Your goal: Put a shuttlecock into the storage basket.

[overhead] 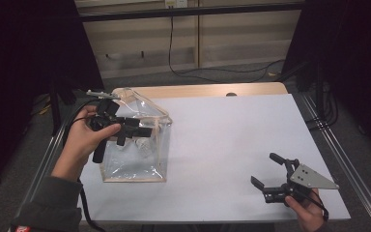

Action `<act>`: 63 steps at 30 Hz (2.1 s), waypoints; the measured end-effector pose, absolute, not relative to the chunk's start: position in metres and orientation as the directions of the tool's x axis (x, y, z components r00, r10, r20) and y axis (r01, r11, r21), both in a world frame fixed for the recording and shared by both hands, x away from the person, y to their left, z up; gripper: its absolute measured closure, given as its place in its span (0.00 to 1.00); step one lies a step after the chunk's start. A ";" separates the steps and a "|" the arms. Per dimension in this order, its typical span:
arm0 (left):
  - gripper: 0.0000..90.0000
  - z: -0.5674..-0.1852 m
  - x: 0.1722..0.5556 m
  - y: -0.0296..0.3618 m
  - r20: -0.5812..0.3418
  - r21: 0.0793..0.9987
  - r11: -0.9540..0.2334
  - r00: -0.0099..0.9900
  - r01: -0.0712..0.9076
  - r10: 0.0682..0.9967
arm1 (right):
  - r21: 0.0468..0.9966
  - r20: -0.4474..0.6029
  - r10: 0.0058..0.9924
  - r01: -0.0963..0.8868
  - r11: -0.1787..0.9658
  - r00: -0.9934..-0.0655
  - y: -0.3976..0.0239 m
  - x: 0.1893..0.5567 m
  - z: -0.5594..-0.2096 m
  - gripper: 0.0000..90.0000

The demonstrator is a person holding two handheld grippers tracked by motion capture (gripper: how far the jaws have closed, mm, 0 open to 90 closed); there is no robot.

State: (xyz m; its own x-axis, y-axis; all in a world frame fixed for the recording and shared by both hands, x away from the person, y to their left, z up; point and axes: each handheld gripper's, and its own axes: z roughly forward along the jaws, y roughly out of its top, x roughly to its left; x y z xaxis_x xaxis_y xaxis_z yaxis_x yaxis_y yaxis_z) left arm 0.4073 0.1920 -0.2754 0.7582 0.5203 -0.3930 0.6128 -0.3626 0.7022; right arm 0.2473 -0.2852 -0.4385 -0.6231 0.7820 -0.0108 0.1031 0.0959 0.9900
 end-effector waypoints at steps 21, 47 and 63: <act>0.17 -0.295 0.397 0.192 -0.419 0.718 -0.363 0.785 0.594 0.457 | 0.990 -0.014 0.783 0.099 0.096 -0.622 -0.286 0.247 -0.438 0.02; 0.12 -0.317 0.387 0.187 -0.400 0.714 -0.439 0.832 0.545 0.384 | 0.991 -0.015 0.782 0.097 0.097 -0.623 -0.286 0.246 -0.438 0.02; 0.09 -0.329 0.380 0.185 -0.379 0.720 -0.461 0.850 0.519 0.366 | 0.991 -0.015 0.780 0.095 0.096 -0.626 -0.286 0.246 -0.438 0.02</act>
State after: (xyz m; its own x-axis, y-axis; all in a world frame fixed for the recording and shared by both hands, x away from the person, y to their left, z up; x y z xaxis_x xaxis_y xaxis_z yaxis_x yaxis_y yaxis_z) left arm 0.3800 0.1850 -0.3292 0.8504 0.3655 -0.3785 0.5187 -0.4611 0.7200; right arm 0.2460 -0.2860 -0.4376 -0.6255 0.7801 -0.0155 0.0950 0.0958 0.9909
